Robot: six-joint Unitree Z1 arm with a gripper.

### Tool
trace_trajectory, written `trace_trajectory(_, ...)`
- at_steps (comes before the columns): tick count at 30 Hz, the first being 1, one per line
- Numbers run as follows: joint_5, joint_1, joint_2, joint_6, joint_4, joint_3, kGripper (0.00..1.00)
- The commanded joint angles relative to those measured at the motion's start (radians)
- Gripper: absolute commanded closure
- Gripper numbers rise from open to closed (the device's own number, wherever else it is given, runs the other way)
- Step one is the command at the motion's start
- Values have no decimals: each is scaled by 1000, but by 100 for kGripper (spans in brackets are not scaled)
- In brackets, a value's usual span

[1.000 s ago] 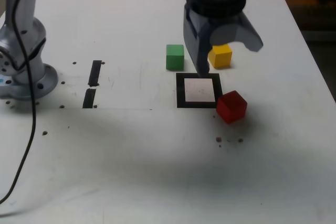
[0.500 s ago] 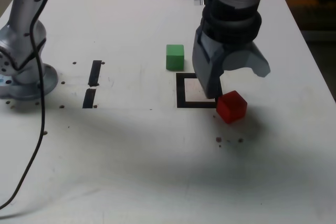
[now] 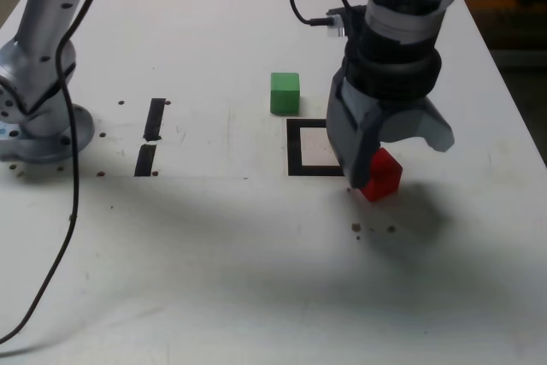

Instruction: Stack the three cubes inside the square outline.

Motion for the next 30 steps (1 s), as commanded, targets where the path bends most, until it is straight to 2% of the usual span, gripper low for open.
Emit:
trace_trajectory(1, -3, -1, 3, -2, -2, -5, 7)
trace_trajectory(9, -19, 11, 26, 6, -4, 2, 7)
trace_trajectory(20, -72, 54, 61, 60, -7, 1, 7)
trace_trajectory(30, -107, 79, 73, 92, -3, 14, 12)
